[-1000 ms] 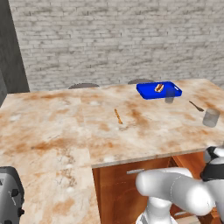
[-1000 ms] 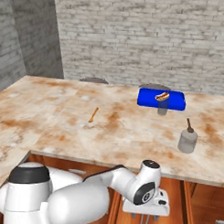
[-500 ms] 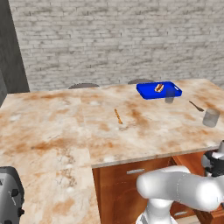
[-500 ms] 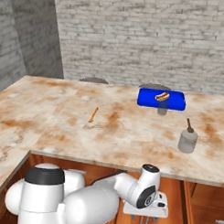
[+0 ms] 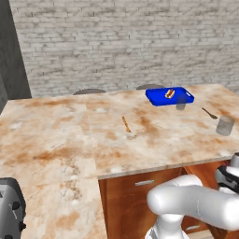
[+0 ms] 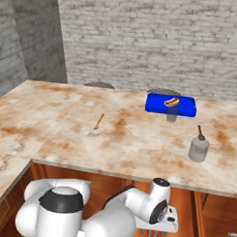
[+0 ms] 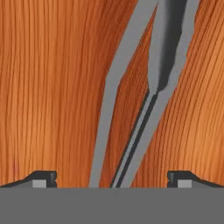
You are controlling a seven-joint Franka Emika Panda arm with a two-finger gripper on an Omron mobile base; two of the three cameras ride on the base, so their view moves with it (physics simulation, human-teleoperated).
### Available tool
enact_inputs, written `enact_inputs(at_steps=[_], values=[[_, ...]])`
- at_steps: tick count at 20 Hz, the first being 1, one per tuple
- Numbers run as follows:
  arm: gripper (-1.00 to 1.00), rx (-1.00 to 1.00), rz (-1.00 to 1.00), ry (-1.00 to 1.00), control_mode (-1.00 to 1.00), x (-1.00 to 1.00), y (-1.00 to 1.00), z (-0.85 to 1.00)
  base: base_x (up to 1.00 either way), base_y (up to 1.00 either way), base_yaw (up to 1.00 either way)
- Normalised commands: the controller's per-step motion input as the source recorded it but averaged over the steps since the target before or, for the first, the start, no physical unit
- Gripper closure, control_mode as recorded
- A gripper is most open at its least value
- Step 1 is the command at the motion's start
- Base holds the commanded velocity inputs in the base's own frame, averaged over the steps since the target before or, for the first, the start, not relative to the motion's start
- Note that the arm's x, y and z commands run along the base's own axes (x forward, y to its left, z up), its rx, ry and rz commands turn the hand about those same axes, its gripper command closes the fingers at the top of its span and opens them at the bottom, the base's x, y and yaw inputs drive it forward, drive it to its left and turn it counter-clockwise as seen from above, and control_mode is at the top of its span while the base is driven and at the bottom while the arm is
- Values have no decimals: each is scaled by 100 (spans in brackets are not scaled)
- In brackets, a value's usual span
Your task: Take the tongs from the drawer on the right and place them on the dining counter next to the tray containing the hot dog.
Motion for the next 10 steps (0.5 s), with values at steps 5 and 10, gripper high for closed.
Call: enact_inputs(at_steps=[5,10], values=[[-100,0,0,0,-100,17,-1,-33,0,0,0],[-100,0,0,0,-100,17,0,-35,0,0,0]])
